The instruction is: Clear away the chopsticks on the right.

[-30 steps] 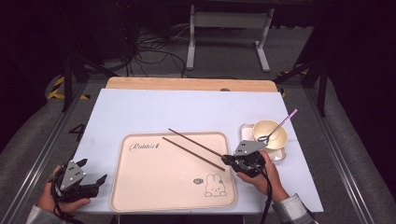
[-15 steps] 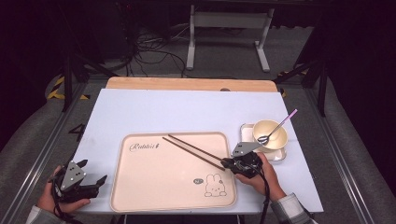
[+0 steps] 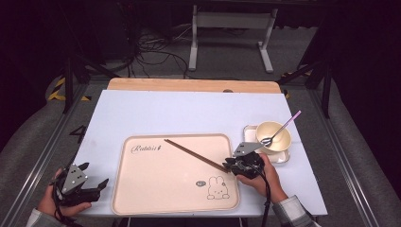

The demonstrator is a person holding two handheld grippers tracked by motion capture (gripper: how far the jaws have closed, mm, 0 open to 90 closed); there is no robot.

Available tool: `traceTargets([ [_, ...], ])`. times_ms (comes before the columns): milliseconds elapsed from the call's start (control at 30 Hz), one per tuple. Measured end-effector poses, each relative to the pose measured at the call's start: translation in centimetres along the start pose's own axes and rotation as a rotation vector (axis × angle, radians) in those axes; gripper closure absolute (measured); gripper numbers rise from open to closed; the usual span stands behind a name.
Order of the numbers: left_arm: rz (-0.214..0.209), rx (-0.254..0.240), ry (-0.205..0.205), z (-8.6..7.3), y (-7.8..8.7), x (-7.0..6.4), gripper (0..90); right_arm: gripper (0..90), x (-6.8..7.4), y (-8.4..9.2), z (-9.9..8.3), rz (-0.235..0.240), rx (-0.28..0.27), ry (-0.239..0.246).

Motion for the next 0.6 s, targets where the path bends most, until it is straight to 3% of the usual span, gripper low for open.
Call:
traceTargets([
  [267,-0.005,-0.011,-0.001,0.1,0.1,0.1,14.5,85.4,0.2,0.6,0.4,-0.028,-0.05,0.01],
  [367,-0.011,-0.017,0.002,0.0,0.1,0.1,14.5,88.2,0.1,1.2,0.5,-0.062,-0.103,0.013],
  [600,-0.005,-0.025,0.0,0.1,0.2,0.3,14.1,87.5,0.1,2.0,0.7,-0.072,-0.14,0.019],
])
Point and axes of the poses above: each handheld gripper's, and its own axes: y roughly backward along the jaws, z roughly out of its top, x roughly to its left, the point moved 2 cm from there along -y, roughly forward along the jaws, and after that the axes turned 10 degrees about -x, right-handed, at the moved point
